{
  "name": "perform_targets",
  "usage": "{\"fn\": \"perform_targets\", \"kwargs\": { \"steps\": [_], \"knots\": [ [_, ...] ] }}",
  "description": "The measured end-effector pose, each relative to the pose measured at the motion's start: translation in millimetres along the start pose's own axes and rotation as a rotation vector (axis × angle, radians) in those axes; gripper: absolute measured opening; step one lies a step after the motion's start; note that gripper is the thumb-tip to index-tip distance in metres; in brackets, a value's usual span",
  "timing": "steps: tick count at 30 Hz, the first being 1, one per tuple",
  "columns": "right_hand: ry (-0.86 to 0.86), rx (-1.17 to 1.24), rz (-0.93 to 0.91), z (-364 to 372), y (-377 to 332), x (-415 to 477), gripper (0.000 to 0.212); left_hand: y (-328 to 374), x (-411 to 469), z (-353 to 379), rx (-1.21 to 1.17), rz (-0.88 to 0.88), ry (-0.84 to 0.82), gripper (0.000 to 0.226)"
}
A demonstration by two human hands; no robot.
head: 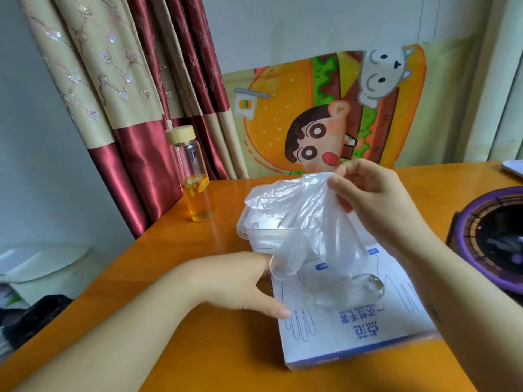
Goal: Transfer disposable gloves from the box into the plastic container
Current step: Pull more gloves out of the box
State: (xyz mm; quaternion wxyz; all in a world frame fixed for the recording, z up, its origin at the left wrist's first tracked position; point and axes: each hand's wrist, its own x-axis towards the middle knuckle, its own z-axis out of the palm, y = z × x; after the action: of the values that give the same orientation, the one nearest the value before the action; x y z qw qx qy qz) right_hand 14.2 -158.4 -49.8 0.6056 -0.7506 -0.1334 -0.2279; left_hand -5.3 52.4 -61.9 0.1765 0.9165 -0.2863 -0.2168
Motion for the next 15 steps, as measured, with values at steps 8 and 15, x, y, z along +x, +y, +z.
{"fn": "perform_targets", "kwargs": {
  "steps": [8,15],
  "knots": [
    [0.04,0.447,0.199,3.7,2.3,2.9,0.015,7.3,8.2,1.5,0.179,-0.124,-0.05,0.069],
    [-0.017,0.337,0.215,-0.1,-2.9,0.8,0.01,24.6,3.2,-16.8,-0.111,-0.074,0.185,0.057]
  ]
}}
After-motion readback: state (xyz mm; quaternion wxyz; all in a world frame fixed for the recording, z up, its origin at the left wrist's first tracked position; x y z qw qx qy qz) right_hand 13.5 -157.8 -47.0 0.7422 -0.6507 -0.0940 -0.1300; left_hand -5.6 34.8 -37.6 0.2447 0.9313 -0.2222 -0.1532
